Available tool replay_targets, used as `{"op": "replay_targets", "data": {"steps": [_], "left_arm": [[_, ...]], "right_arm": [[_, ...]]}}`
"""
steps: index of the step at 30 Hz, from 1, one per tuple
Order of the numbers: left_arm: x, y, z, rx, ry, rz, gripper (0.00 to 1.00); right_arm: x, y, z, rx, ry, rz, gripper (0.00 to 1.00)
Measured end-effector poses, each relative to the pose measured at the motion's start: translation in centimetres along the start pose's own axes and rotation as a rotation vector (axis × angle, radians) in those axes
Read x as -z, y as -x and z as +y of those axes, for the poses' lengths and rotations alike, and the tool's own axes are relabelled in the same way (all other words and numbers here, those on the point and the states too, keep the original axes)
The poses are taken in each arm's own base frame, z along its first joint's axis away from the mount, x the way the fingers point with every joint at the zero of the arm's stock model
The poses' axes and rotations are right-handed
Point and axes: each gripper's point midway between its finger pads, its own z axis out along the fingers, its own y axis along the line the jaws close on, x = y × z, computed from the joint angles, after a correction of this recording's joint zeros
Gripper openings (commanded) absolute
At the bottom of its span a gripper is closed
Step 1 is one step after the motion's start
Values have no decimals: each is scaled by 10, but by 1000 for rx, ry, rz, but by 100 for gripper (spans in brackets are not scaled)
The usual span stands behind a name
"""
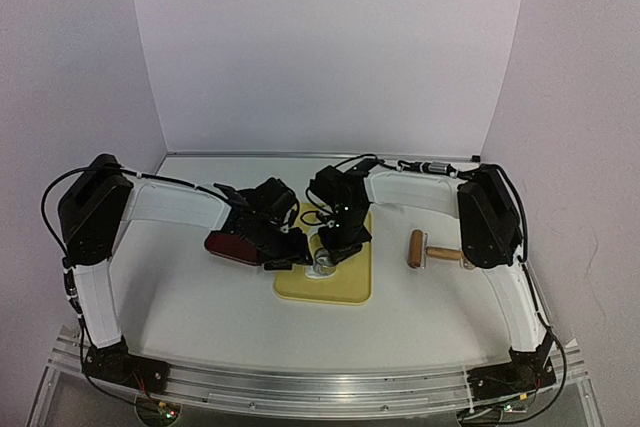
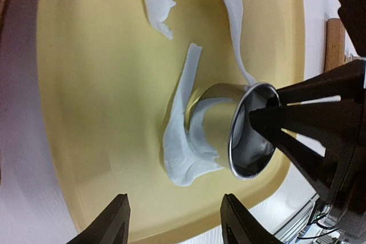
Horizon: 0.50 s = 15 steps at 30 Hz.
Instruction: Roll out the dumpling wrappers from the dough
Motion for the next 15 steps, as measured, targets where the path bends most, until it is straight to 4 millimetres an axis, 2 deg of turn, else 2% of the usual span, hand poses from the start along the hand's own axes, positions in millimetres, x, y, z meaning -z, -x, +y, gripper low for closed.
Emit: {"op": "replay_targets", "data": {"steps": [4, 8, 11, 15], "left_arm": [[-13, 10, -12, 4, -13, 14, 44], [-20, 11, -13, 24, -3, 35, 39], [-20, 11, -12, 38, 9, 41, 38], [-20, 9, -8, 48, 24, 41, 43]], "right_arm": [[0, -1, -1, 8, -23, -3, 13], [0, -1, -5, 9, -47, -5, 11], [0, -1, -6, 9, -54, -5, 10], [0, -2, -6, 11, -58, -2, 10]]}}
